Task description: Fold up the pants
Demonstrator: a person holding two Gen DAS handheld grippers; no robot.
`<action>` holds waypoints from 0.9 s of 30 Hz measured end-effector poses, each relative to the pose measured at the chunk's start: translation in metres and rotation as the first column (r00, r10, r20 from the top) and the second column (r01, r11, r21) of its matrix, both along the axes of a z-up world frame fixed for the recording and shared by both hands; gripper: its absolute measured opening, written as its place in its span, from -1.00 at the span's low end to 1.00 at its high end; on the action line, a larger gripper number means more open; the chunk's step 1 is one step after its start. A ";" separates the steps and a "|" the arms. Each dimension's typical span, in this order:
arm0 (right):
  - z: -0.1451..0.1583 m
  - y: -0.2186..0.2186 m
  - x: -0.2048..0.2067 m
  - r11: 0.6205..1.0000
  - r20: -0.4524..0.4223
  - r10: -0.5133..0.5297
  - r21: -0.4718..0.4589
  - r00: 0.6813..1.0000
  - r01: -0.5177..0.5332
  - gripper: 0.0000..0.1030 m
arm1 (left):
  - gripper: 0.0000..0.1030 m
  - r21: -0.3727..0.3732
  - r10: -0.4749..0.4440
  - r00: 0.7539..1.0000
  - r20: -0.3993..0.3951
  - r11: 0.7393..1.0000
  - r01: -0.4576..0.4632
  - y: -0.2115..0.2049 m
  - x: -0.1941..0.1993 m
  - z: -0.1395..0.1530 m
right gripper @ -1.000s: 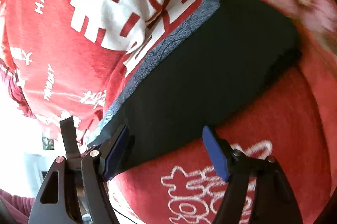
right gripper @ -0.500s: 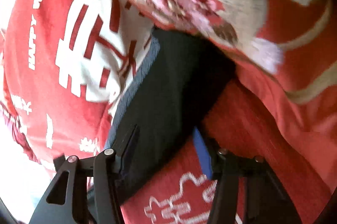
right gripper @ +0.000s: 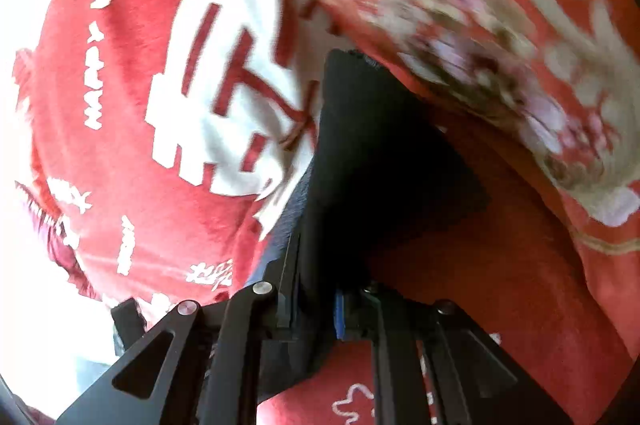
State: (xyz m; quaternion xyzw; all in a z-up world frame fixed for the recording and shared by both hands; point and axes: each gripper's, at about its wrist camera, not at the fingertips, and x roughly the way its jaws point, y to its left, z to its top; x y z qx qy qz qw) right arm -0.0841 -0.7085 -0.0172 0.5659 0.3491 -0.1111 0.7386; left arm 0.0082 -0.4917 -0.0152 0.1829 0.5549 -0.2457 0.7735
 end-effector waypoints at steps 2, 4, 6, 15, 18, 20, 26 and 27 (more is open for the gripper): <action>0.008 0.004 0.003 1.000 0.014 0.023 -0.013 1.000 -0.023 -0.74 | 0.26 0.027 -0.019 0.998 -0.059 0.999 0.021 -0.007 -0.001 -0.024; 0.010 0.008 0.009 0.999 0.014 0.043 -0.010 0.999 -0.043 -0.74 | 0.27 0.057 -0.078 0.997 0.025 0.995 0.077 -0.021 -0.022 -0.036; 0.012 0.010 0.013 0.998 0.007 0.052 -0.027 0.999 -0.052 -0.74 | 0.27 0.092 -0.125 0.989 0.083 0.989 0.117 -0.027 -0.030 -0.034; 0.051 0.031 0.037 0.975 -0.010 0.164 -0.149 0.986 -0.163 -0.74 | 0.29 -0.032 -0.053 0.994 -0.094 0.998 0.050 0.008 -0.009 -0.018; 0.072 0.053 0.051 0.943 -0.022 0.243 -0.229 0.970 -0.242 -0.74 | 0.29 -0.070 -0.024 0.996 -0.088 0.997 0.018 0.038 -0.005 0.002; 0.084 0.074 0.063 0.918 -0.031 0.293 -0.272 0.956 -0.290 -0.74 | 0.29 -0.083 -0.002 0.996 -0.087 0.997 -0.005 0.062 -0.002 0.013; 0.095 0.154 0.101 0.839 -0.083 0.420 -0.344 0.904 -0.421 -0.74 | 0.52 -0.080 0.097 0.990 -0.103 0.991 -0.105 0.155 0.018 0.030; 0.092 0.169 0.107 0.829 -0.094 0.436 -0.344 0.895 -0.441 -0.73 | 0.52 -0.076 0.121 0.987 -0.105 0.989 -0.129 0.175 0.022 0.032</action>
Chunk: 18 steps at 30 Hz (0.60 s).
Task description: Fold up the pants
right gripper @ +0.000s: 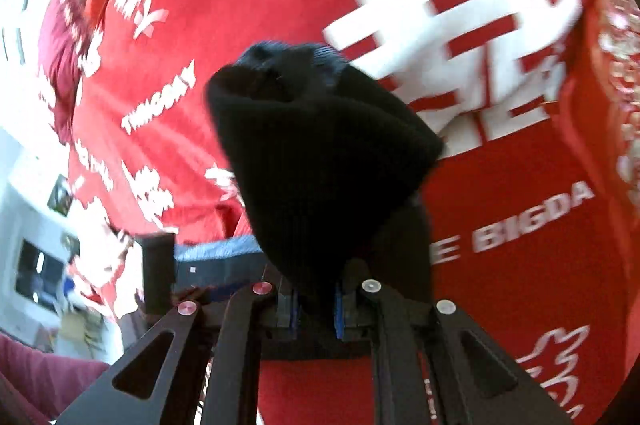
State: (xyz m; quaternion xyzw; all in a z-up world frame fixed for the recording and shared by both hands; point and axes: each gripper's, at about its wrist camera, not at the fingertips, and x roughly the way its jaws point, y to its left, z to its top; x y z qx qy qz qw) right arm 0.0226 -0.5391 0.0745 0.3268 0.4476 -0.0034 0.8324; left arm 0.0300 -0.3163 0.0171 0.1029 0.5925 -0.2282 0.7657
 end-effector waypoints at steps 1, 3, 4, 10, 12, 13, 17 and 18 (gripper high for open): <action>-0.004 0.014 0.006 1.000 -0.012 0.019 -0.008 1.000 -0.019 -0.73 | 0.52 0.004 0.019 1.000 0.003 1.000 -0.019 0.016 0.005 0.000; -0.015 0.050 0.017 0.997 -0.048 0.062 -0.045 0.997 -0.064 -0.69 | 0.52 0.015 0.050 0.999 0.010 0.999 -0.051 0.046 0.016 -0.009; -0.027 0.076 0.026 0.992 -0.087 0.093 -0.080 0.992 -0.100 -0.68 | 0.52 0.025 0.065 0.998 0.012 0.998 -0.065 0.059 0.020 -0.011; -0.096 0.187 0.044 0.864 -0.331 0.179 -0.398 0.926 -0.309 -0.52 | 0.52 0.054 0.161 0.987 -0.006 0.986 -0.160 0.127 0.042 -0.035; -0.097 0.211 0.038 0.764 -0.356 0.194 -0.530 0.914 -0.368 -0.15 | 0.52 0.056 0.174 0.985 -0.018 0.983 -0.173 0.141 0.046 -0.041; -0.095 0.227 0.035 0.711 -0.377 0.227 -0.565 0.898 -0.418 0.01 | 0.52 0.051 0.179 0.984 -0.026 0.983 -0.177 0.148 0.046 -0.040; -0.069 0.245 0.013 0.702 -0.348 0.347 -0.519 0.871 -0.488 0.17 | 0.52 0.000 0.163 0.985 -0.060 0.987 -0.164 0.152 0.047 -0.030; -0.060 0.238 0.008 0.758 -0.317 0.359 -0.450 0.878 -0.472 0.17 | 0.52 -0.026 0.150 0.986 -0.072 0.988 -0.152 0.149 0.046 -0.026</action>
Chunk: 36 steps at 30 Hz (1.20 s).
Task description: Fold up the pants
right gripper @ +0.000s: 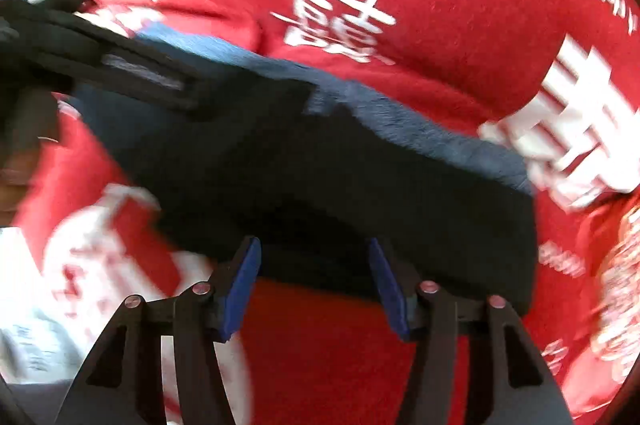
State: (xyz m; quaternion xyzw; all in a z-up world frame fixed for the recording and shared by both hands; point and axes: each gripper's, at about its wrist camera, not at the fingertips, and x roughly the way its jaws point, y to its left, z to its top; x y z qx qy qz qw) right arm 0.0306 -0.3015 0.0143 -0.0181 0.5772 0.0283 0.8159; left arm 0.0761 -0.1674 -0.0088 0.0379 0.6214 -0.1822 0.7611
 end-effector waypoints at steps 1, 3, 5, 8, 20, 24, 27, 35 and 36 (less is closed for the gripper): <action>0.008 -0.018 -0.005 0.991 -0.004 -0.065 0.119 0.998 0.065 0.18 | 0.52 -0.021 -0.009 1.000 -0.009 1.000 0.009 -0.004 0.002 0.001; 0.011 -0.061 -0.011 0.909 -0.049 -0.251 0.330 0.967 0.253 0.18 | 0.52 -0.080 -0.050 0.998 -0.046 0.996 0.046 -0.018 0.002 0.003; 0.001 -0.096 -0.016 0.778 -0.130 -0.396 0.478 0.909 0.407 0.18 | 0.52 -0.137 -0.091 0.991 -0.100 0.988 0.077 -0.034 0.001 0.001; -0.028 -0.144 -0.031 0.517 -0.277 -0.555 0.624 0.784 0.586 0.18 | 0.52 -0.181 -0.114 0.977 -0.182 0.980 0.081 -0.057 0.001 -0.011; -0.089 -0.183 -0.056 0.039 -0.517 -0.638 0.719 0.571 0.694 -0.91 | -0.02 -0.120 -0.090 0.975 -0.205 0.991 0.066 -0.094 -0.003 -0.031; -0.063 -0.175 -0.050 0.157 -0.451 -0.607 0.739 0.654 0.656 -0.92 | -0.32 -0.091 -0.171 0.979 -0.112 0.983 0.161 -0.098 -0.018 -0.011; -0.063 -0.165 -0.046 0.218 -0.468 -0.564 0.710 0.680 0.669 -0.92 | -0.22 -0.039 -0.163 0.983 -0.088 0.986 0.160 -0.089 -0.025 -0.021; -0.063 -0.162 -0.037 0.353 -0.482 -0.454 0.675 0.749 0.648 -0.60 | 0.50 -0.005 -0.095 0.995 -0.021 0.995 0.095 -0.078 -0.022 -0.014; -0.050 -0.163 -0.033 0.419 -0.446 -0.425 0.674 0.787 0.608 -0.36 | 0.49 -0.004 -0.101 0.995 -0.002 0.995 0.101 -0.078 -0.021 -0.008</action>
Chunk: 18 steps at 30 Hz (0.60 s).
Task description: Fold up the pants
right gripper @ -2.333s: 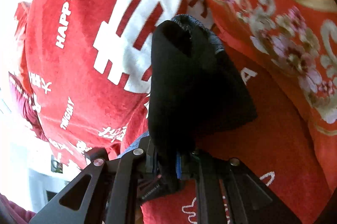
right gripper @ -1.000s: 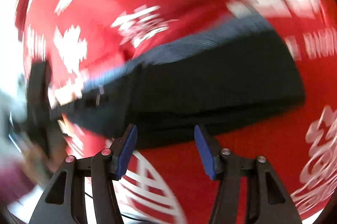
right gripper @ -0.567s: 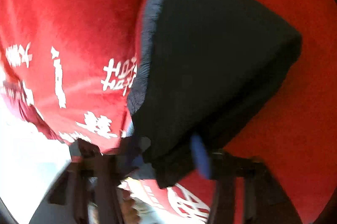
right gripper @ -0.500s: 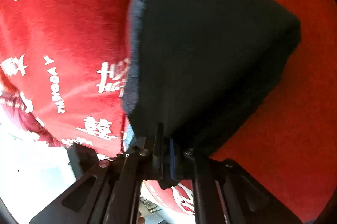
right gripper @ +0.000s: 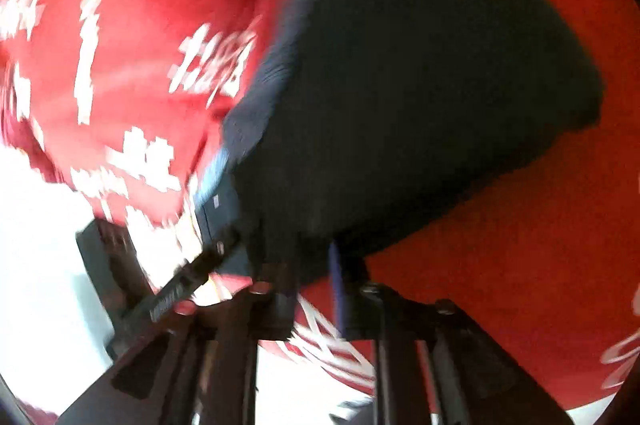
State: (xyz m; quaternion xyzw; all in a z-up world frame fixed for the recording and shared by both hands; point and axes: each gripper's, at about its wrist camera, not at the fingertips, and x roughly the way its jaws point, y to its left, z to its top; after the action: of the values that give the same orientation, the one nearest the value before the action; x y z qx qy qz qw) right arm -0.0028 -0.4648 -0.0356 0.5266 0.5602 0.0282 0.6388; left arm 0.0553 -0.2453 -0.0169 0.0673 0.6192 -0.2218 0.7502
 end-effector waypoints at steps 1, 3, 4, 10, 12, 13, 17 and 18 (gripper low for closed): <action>0.017 -0.003 0.005 0.998 0.043 0.049 -0.053 0.998 -0.046 -0.25 | 0.49 -0.002 -0.005 1.000 0.014 1.000 0.005 0.000 0.002 0.006; 0.047 -0.018 0.011 0.983 0.120 0.091 -0.167 0.989 -0.071 0.02 | 0.49 -0.006 -0.007 0.999 0.038 1.000 0.007 -0.004 0.008 0.017; 0.061 -0.034 0.015 0.970 0.159 0.090 -0.238 0.983 -0.050 0.02 | 0.49 -0.010 -0.015 0.999 0.049 1.000 0.016 -0.008 0.011 0.022; 0.036 -0.105 0.044 0.938 0.080 0.005 -0.347 0.997 0.023 0.02 | 0.49 -0.022 -0.090 0.993 0.078 0.996 0.092 -0.054 0.020 0.026; 0.013 -0.113 0.054 0.950 0.043 -0.008 -0.311 0.999 0.021 0.02 | 0.49 -0.035 -0.106 0.992 0.073 0.993 0.108 -0.068 0.020 0.020; 0.002 -0.115 0.057 0.959 0.035 -0.005 -0.284 0.999 0.015 0.00 | 0.49 -0.039 -0.113 0.991 0.069 0.993 0.116 -0.076 0.021 0.015; -0.034 -0.122 0.061 0.987 -0.013 -0.039 -0.158 0.999 0.036 -0.24 | 0.49 0.021 -0.124 0.990 0.066 0.992 0.123 -0.092 0.022 -0.009; -0.035 -0.124 0.060 0.991 -0.012 -0.059 -0.122 0.998 0.057 -0.30 | 0.49 0.039 -0.121 0.990 0.070 0.992 0.119 -0.091 0.022 -0.013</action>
State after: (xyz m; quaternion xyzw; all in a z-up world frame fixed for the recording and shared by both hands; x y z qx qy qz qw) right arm 0.0568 -0.5884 -0.0701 0.5030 0.5502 -0.0290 0.6659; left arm 0.0770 -0.3367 -0.0295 0.1253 0.5902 -0.2532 0.7562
